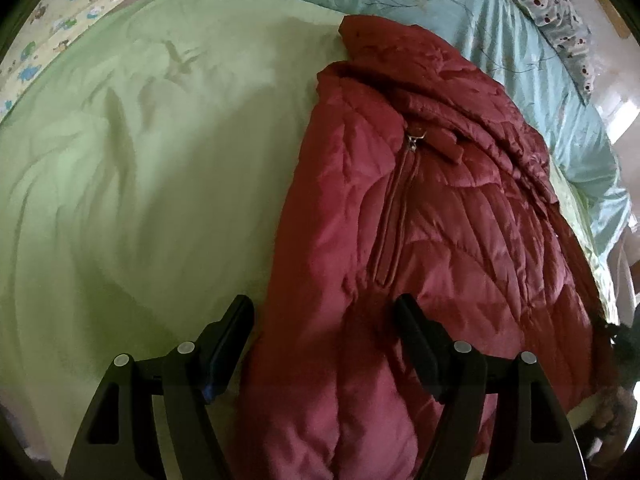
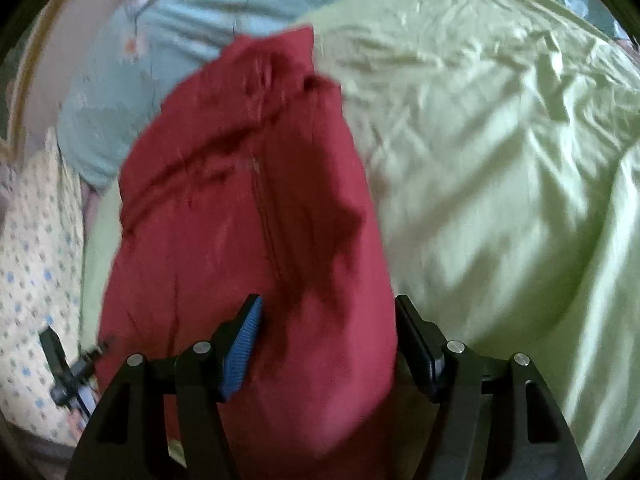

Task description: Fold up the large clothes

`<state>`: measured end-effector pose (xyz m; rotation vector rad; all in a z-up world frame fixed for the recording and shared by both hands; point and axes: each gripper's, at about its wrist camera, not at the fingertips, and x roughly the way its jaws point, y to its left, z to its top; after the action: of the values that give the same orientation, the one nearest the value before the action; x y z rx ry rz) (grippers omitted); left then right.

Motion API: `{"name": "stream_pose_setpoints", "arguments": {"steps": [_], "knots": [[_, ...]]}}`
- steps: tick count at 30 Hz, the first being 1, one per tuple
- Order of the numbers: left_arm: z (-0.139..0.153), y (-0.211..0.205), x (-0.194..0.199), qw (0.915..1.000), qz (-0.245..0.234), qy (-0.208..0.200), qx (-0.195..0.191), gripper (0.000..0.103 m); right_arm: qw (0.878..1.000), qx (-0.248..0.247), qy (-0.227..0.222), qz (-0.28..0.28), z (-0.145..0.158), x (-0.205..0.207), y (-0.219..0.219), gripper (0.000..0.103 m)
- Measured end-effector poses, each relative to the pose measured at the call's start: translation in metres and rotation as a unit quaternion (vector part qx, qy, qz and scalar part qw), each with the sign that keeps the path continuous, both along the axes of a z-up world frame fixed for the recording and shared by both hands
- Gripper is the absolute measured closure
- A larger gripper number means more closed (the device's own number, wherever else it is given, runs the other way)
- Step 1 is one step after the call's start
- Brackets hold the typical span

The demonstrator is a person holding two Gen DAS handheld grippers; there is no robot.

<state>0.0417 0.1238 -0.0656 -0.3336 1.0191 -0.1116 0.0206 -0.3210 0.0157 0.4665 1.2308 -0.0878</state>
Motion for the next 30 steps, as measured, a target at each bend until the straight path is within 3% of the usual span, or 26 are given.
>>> {"name": "stream_pose_setpoints", "arguments": {"steps": [6, 10, 12, 18, 25, 30], "knots": [[-0.003, 0.01, -0.009, 0.999, -0.019, 0.001, -0.04, 0.03, 0.999, 0.001, 0.005, 0.033, 0.007, -0.02, 0.004, 0.04], [-0.004, 0.008, -0.016, 0.9978, -0.04, 0.003, -0.052, 0.031, 0.999, -0.005, 0.001, 0.054, 0.013, -0.031, 0.008, 0.063], [-0.003, 0.004, -0.019, 0.9976, -0.052, 0.001, -0.046, 0.032, 0.998, 0.002, -0.005, 0.061, 0.015, -0.035, 0.009, 0.067], [-0.001, -0.009, -0.022, 0.9973, -0.07, 0.001, -0.024, 0.033, 0.998, -0.005, 0.011, 0.061, 0.012, -0.031, 0.014, 0.06], [-0.003, -0.01, -0.023, 0.9968, -0.076, 0.008, -0.026, 0.033, 0.998, 0.008, 0.01, 0.068, 0.01, -0.029, 0.014, 0.053], [-0.006, -0.013, -0.026, 0.9963, -0.081, 0.021, -0.016, 0.033, 0.997, 0.01, 0.015, 0.077, 0.01, -0.031, 0.015, 0.053]]}}
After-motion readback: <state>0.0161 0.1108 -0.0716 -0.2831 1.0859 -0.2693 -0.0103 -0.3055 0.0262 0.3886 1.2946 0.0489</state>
